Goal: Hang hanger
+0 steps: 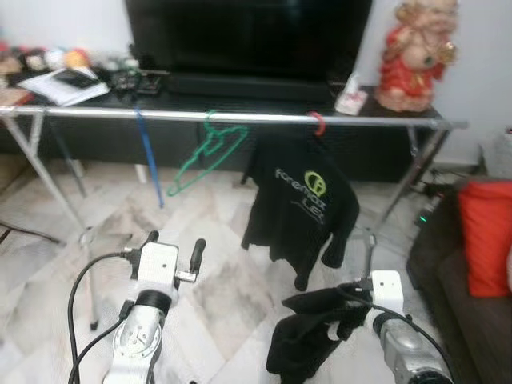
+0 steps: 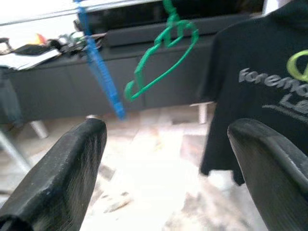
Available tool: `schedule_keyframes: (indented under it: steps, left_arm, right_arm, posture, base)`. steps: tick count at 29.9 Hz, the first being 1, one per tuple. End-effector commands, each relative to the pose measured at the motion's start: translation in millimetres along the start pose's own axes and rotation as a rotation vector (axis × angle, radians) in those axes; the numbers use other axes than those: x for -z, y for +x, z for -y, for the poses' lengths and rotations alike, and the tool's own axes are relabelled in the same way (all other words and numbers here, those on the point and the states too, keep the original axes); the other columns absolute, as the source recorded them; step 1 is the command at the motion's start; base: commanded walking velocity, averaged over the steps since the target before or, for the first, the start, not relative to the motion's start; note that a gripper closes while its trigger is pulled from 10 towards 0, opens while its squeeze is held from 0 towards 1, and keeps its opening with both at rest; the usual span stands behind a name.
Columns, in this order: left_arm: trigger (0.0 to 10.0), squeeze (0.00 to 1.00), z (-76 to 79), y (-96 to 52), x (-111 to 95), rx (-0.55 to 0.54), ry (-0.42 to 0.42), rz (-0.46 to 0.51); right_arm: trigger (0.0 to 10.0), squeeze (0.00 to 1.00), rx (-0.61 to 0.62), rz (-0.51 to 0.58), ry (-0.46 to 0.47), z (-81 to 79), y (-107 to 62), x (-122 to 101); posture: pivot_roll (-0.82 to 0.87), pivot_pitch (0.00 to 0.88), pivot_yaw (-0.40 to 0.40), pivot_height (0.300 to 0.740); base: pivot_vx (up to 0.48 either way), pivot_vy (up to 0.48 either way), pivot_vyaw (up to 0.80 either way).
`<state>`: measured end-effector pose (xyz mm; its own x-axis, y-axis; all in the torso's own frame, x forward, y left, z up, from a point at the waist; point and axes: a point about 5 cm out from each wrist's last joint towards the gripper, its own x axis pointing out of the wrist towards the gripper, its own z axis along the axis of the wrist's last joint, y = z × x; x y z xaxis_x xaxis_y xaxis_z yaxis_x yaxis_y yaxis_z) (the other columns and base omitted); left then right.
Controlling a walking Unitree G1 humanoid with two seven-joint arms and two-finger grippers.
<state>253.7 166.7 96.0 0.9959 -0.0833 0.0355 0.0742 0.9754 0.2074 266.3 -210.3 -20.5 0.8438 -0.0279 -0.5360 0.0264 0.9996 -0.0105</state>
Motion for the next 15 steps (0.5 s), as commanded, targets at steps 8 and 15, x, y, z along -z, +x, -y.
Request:
schedule_keyframes:
  steps: [8, 15]
  left_arm:
    - [10.0, 0.0, 9.2, 4.0, -11, 0.089, -0.015, 0.007]
    - [10.0, 0.0, 20.5, 7.7, -20, 0.164, -0.021, 0.023]
  right_arm:
    - [10.0, 0.0, 0.029, -0.038, 0.043, 2.8, -3.4, 13]
    - [10.0, 0.0, 0.064, -0.053, 0.065, 6.8, -4.0, 15]
  posture:
    - [0.06, 0.0, -0.049, 0.716]
    - [0.07, 0.0, -0.057, 0.716]
  base:
    - [0.0, 0.0, 0.1]
    - [0.214, 0.0, 0.0]
